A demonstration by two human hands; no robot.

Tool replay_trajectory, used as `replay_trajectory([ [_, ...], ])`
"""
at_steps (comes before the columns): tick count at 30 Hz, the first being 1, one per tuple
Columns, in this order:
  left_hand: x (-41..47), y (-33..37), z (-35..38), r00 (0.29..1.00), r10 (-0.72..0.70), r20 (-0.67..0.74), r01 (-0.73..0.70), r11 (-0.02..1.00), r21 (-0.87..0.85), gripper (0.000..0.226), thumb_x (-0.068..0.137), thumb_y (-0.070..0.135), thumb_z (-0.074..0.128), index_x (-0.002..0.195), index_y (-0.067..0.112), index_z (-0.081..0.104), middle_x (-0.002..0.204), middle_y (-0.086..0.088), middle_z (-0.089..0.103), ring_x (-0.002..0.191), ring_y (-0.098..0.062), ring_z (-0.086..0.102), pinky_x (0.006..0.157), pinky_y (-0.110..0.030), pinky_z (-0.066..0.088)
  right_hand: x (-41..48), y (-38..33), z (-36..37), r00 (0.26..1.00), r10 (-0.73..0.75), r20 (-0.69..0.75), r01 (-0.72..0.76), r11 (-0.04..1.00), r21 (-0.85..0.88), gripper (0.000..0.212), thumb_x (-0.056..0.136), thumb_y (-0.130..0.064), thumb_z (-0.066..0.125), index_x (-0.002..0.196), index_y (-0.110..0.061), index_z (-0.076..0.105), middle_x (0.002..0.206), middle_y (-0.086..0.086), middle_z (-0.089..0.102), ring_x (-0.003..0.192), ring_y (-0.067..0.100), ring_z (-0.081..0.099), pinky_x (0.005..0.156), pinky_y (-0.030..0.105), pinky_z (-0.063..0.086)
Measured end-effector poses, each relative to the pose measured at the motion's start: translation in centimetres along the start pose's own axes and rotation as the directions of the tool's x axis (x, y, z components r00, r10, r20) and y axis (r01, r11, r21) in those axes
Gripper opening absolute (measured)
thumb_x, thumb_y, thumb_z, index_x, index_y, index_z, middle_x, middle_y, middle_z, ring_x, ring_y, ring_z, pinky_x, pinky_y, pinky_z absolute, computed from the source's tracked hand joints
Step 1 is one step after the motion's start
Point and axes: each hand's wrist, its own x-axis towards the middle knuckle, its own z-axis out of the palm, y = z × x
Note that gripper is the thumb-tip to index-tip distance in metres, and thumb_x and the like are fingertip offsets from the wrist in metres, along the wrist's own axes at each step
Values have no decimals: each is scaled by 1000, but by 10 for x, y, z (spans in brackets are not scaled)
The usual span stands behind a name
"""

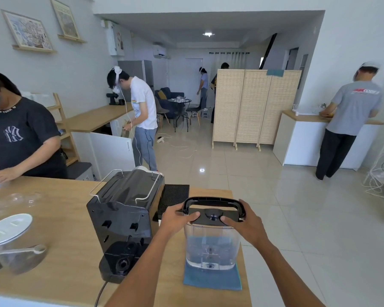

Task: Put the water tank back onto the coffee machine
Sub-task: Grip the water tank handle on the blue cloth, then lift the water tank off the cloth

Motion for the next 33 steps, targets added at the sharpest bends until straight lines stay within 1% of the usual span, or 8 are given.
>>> replay_trajectory([
  [3,-2,-2,3,999,19,-29,-20,1000,-20,58,54,61,86,107,38,79,95,7,81,98,-15,73,97,-37,55,1,3,0,1000,-12,-24,12,1000,3,74,70,-54,82,134,-33,50,116,-11,65,102,14,62,86,23,47],
  [7,-4,5,4,994,69,-89,-70,998,-4,29,77,39,85,105,32,79,82,-6,81,75,-16,72,70,-24,52,4,-3,-3,998,-47,-34,48,998,29,69,75,-45,82,134,-32,49,114,-13,62,104,14,61,84,19,43],
  [10,-3,8,5,986,125,-115,-123,992,23,25,81,27,83,106,28,79,74,5,79,69,-9,71,63,-17,49,6,-6,-4,997,-72,-17,73,997,36,78,76,-42,83,143,-29,45,120,-15,59,106,9,56,90,21,42],
  [17,8,6,5,966,217,-139,-211,976,57,49,76,9,86,121,21,74,108,5,79,105,-11,72,97,-35,56,3,-4,1,994,-89,-64,92,995,43,67,77,-40,82,133,-38,46,109,-27,60,99,6,59,80,11,45],
  [23,8,0,5,966,181,-187,-186,982,-11,44,76,5,86,118,15,75,115,-3,77,113,-15,69,101,-42,55,6,1,1,996,-76,-38,78,996,52,75,76,-46,81,141,-30,49,126,-12,62,117,15,60,95,28,48],
  [26,4,1,9,971,177,-163,-184,982,-30,42,78,13,86,118,16,75,116,-5,77,114,-16,69,103,-44,54,5,0,2,999,-37,-19,38,997,63,82,73,-58,77,145,-32,46,136,-1,62,124,23,58,101,36,47],
  [30,-9,9,16,990,135,-45,-138,987,-76,82,69,48,88,142,25,56,140,1,63,130,-19,58,111,-46,46,3,-3,5,1000,-11,-26,13,995,98,90,71,-75,64,148,-35,41,146,2,55,132,26,53,108,42,44],
  [33,-15,15,20,993,110,-41,-114,987,-111,84,74,58,80,147,31,49,149,8,51,139,-13,43,119,-41,35,4,-4,5,999,-3,-38,7,994,106,92,70,-85,51,148,-37,41,148,3,54,131,29,54,107,49,47],
])
